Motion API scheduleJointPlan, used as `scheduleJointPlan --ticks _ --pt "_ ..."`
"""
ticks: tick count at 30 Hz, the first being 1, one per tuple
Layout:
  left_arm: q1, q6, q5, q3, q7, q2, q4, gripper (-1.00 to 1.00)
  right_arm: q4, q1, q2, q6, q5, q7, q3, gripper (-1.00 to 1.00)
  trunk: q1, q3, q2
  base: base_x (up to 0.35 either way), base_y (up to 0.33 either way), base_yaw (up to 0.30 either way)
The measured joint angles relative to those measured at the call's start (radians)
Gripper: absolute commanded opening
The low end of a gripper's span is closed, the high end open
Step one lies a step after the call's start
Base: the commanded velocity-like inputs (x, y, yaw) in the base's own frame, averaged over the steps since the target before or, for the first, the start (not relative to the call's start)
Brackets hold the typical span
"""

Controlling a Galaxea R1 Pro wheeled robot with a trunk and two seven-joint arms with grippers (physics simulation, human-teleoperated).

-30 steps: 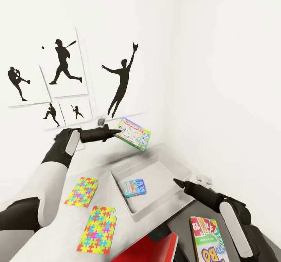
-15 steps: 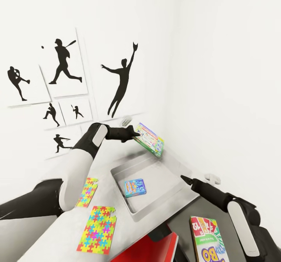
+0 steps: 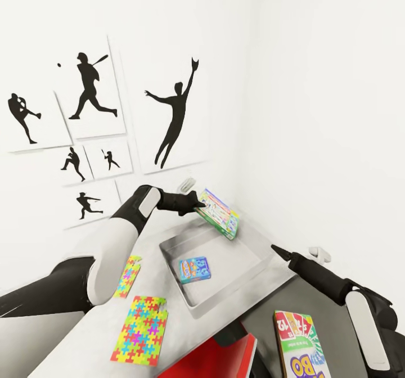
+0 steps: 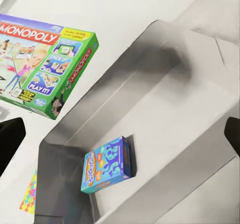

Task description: Put all the toys in the child's room - the three board games (two on the bed and one on the table), the two jigsaw puzzles on the table, and the tennis ball on the table - inside the toy box on the table in the child's room.

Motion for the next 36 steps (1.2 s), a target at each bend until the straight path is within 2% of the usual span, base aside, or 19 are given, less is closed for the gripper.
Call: scheduleJointPlan --ticks 4,12,36 --pt "0.0 -0.007 -0.002 -0.002 0.0 0.0 0.042 -1.0 0.0 0.0 0.0 0.0 0.0 0.012 -0.011 1.0 0.0 -0.003 0.0 0.0 0.0 0.0" --pt "0.0 -0.086 0.0 -0.006 0.008 0.0 0.154 -1.0 0.0 0.0 0.0 0.0 0.0 0.014 -0.013 1.0 0.0 -0.011 0.0 0.0 0.0 0.0" --pt "0.0 -0.1 0.005 -0.007 -0.004 0.0 0.161 -1.0 0.0 0.0 0.0 0.0 0.0 0.015 -0.013 1.0 0.0 -0.049 0.0 0.0 0.0 0.0"
